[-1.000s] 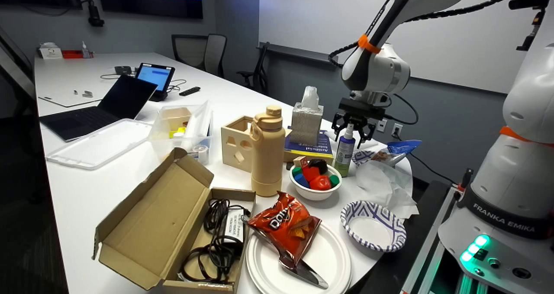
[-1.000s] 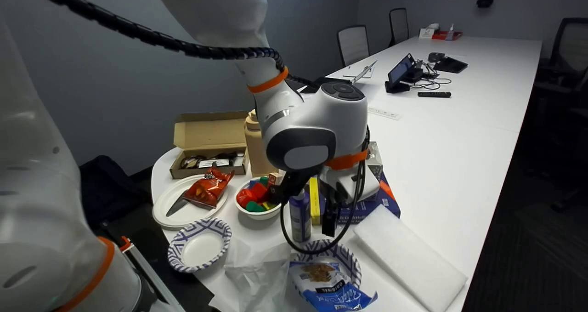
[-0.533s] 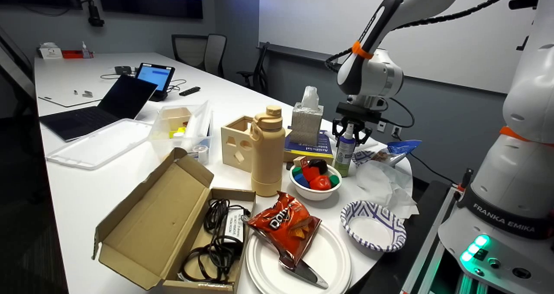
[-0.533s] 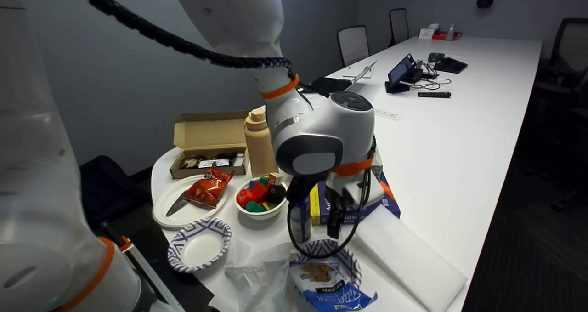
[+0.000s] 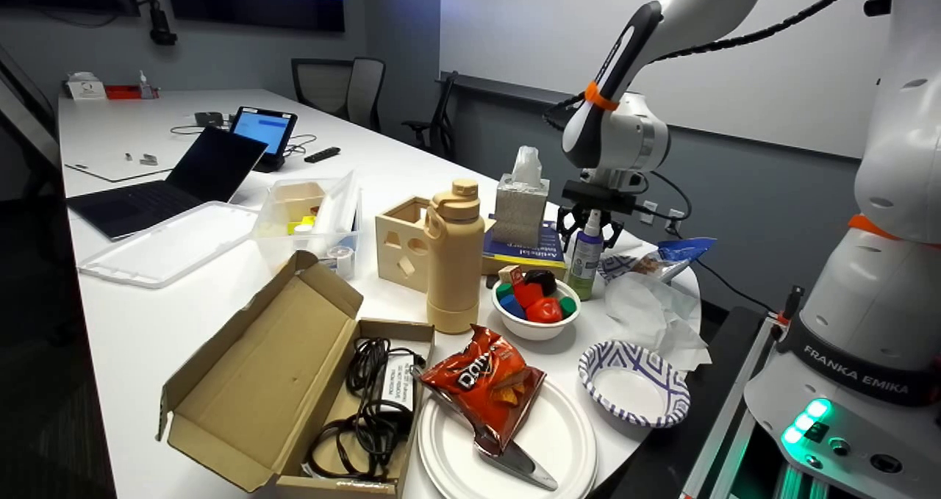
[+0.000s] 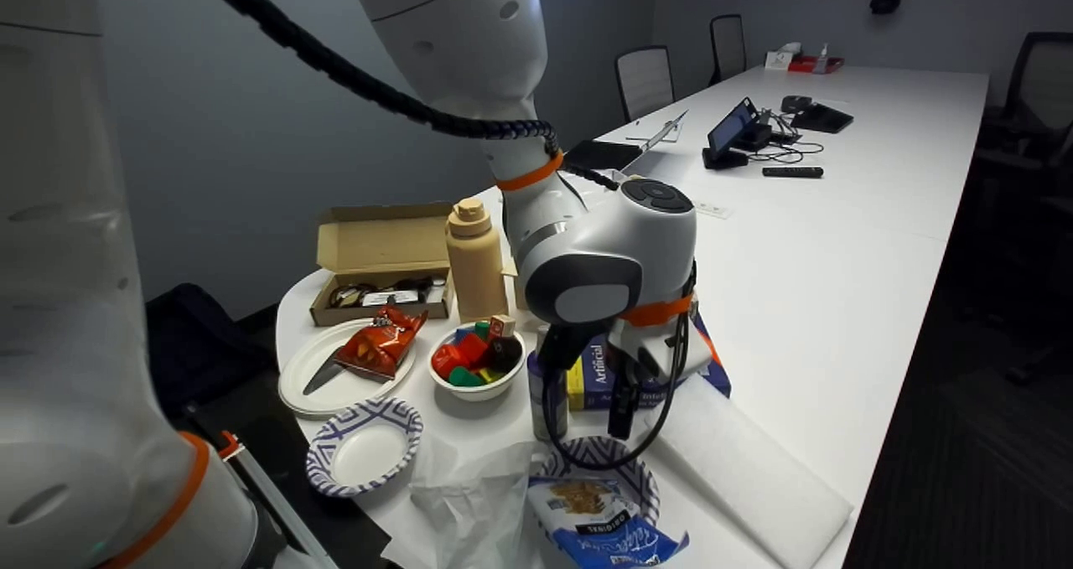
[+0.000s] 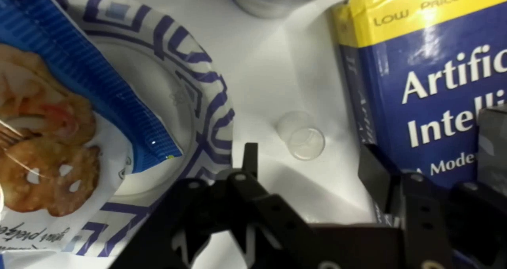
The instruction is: Pick up the plastic cap and put it on the blue bottle
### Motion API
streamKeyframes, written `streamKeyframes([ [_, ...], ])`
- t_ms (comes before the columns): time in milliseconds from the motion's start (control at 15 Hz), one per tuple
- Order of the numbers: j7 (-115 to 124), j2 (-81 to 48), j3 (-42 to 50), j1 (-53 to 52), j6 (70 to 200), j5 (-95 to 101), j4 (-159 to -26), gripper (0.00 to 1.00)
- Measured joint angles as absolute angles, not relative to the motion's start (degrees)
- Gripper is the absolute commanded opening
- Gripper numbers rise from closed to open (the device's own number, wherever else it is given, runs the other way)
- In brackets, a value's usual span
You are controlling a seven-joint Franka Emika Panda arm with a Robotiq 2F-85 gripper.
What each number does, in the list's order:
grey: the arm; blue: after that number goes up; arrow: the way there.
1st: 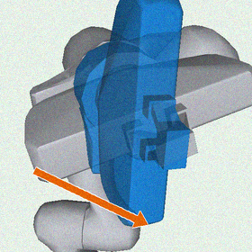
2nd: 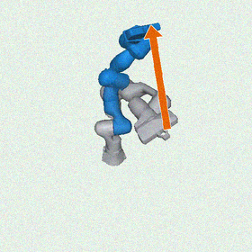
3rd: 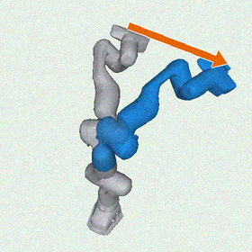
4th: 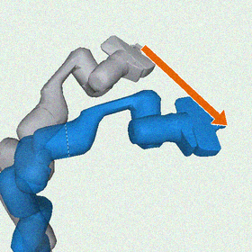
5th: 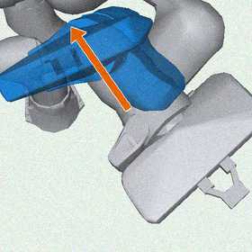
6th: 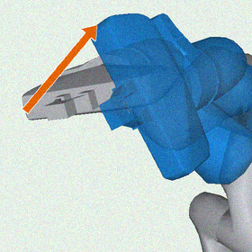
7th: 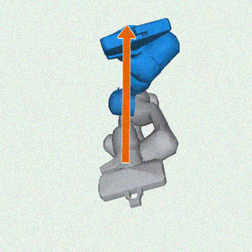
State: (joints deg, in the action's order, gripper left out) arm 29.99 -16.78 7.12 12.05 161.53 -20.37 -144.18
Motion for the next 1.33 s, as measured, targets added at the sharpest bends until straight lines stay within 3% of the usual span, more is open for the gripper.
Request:
streamKeyframes([
  [200,29.99,-17.97,7.16,11.74,161.06,-20.38,-142.82,0.43],
  [267,29.99,-18.2,7.19,11.7,160.76,-20.38,-142.54,0.29],
  [333,29.99,-18.4,7.19,11.68,160.57,-20.38,-142.3,0.26],
  [467,29.99,-18.65,7.28,11.67,160.47,-20.38,-142.24,0.22],
  [533,29.99,-18.73,7.43,11.67,160.46,-20.44,-142.24,0.28],
  [800,29.99,-18.73,8.39,11.73,160.42,-20.95,-142.44,0.28],
  [933,29.96,-18.83,9.01,11.76,160.42,-21.22,-142.94,0.22],
  [1000,29.95,-18.85,9.32,11.77,160.42,-21.27,-143.19,0.07],
  [1333,29.95,-18.46,11.27,11.49,160.36,-21.14,-143.67,0.06],
])
